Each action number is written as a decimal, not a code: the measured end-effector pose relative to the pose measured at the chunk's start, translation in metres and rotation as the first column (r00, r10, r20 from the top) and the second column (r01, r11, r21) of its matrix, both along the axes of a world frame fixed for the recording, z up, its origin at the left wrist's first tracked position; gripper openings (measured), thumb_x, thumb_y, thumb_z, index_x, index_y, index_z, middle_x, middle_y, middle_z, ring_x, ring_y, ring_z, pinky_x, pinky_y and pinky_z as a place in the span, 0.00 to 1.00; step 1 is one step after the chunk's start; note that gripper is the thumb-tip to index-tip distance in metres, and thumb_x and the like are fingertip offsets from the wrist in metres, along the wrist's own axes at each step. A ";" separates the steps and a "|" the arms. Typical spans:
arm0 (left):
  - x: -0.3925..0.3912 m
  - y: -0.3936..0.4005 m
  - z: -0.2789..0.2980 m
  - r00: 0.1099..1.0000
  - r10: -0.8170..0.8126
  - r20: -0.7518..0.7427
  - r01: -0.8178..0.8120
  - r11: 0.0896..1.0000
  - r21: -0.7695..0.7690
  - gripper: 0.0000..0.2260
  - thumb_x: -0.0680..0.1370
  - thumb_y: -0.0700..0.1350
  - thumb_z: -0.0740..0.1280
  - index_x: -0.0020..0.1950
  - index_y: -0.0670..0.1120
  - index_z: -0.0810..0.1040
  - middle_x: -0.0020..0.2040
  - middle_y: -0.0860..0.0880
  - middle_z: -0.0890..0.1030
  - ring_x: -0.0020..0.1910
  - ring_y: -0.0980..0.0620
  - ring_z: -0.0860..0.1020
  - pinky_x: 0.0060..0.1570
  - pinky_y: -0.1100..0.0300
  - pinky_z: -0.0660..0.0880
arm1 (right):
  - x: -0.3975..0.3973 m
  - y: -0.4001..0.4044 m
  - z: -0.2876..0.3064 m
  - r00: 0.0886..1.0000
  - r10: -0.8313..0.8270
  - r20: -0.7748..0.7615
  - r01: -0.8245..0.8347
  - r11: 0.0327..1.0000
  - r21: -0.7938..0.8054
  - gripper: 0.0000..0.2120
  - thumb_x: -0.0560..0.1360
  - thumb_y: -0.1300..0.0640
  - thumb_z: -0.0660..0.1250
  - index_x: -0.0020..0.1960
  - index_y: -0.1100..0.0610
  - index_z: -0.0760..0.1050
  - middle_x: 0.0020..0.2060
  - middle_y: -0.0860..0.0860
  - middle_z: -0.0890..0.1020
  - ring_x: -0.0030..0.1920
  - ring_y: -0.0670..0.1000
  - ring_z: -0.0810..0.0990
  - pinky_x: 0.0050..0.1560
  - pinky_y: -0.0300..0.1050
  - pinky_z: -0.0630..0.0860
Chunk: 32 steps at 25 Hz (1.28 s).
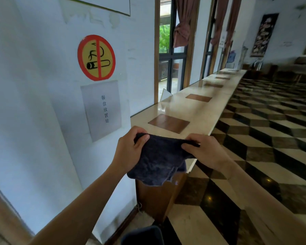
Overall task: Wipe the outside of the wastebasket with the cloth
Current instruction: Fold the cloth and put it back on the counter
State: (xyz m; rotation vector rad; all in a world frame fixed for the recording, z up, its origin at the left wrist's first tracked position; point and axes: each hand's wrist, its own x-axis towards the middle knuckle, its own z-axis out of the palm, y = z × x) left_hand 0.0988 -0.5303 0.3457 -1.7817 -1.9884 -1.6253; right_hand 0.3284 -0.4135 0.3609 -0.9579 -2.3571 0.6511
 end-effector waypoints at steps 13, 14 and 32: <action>-0.027 0.030 -0.003 0.871 -0.313 0.378 0.391 0.909 -0.148 0.10 0.77 0.43 0.70 0.57 0.53 0.80 0.53 0.54 0.84 0.52 0.54 0.81 0.51 0.61 0.79 | -0.025 0.010 -0.017 0.823 -0.288 -0.490 0.120 0.931 -0.346 0.06 0.81 0.52 0.65 0.48 0.43 0.79 0.42 0.41 0.83 0.45 0.44 0.82 0.40 0.37 0.75; -0.027 0.035 -0.003 0.856 -0.341 0.390 0.428 0.889 -0.164 0.12 0.76 0.42 0.71 0.59 0.51 0.80 0.53 0.53 0.84 0.53 0.54 0.82 0.51 0.62 0.79 | -0.023 0.015 -0.018 0.816 -0.301 -0.493 0.133 0.929 -0.346 0.06 0.81 0.51 0.65 0.48 0.42 0.78 0.42 0.41 0.83 0.46 0.44 0.81 0.41 0.37 0.75; 0.017 0.310 -0.034 0.960 -0.096 0.263 0.127 0.986 -0.106 0.06 0.76 0.40 0.69 0.49 0.50 0.83 0.45 0.55 0.84 0.46 0.59 0.81 0.43 0.70 0.74 | -0.001 0.298 -0.064 0.755 -0.336 -0.563 -0.060 0.819 -0.570 0.05 0.80 0.56 0.67 0.49 0.50 0.82 0.45 0.50 0.84 0.54 0.58 0.82 0.51 0.58 0.83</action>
